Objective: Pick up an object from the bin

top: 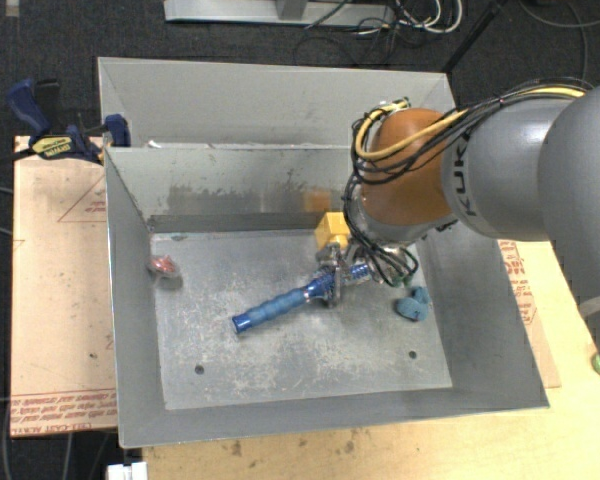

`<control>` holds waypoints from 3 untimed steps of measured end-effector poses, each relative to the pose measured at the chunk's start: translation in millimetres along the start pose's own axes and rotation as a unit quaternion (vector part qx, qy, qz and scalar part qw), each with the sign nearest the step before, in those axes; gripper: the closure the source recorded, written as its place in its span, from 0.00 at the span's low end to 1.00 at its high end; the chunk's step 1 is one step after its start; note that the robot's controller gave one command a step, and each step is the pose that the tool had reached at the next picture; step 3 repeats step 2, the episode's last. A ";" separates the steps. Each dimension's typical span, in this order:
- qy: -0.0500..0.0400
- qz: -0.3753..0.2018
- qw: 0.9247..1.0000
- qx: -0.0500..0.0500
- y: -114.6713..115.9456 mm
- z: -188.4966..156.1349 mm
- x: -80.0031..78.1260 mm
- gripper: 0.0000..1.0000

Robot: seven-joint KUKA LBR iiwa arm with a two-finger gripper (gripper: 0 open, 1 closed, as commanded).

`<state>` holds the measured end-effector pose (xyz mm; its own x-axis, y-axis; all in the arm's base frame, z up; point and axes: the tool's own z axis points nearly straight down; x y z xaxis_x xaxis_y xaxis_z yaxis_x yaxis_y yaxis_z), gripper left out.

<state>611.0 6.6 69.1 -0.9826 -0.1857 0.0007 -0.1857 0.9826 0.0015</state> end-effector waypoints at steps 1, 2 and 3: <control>-0.005 -0.044 0.999 0.001 30.3 -108.6 12.1 1.00; -0.007 -0.061 0.998 0.002 24.5 -215.7 -16.9 1.00; -0.007 -0.061 0.998 0.002 24.5 -215.7 -16.9 1.00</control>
Offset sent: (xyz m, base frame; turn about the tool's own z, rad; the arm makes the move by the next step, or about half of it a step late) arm -0.0188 0.0256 0.1045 -0.0880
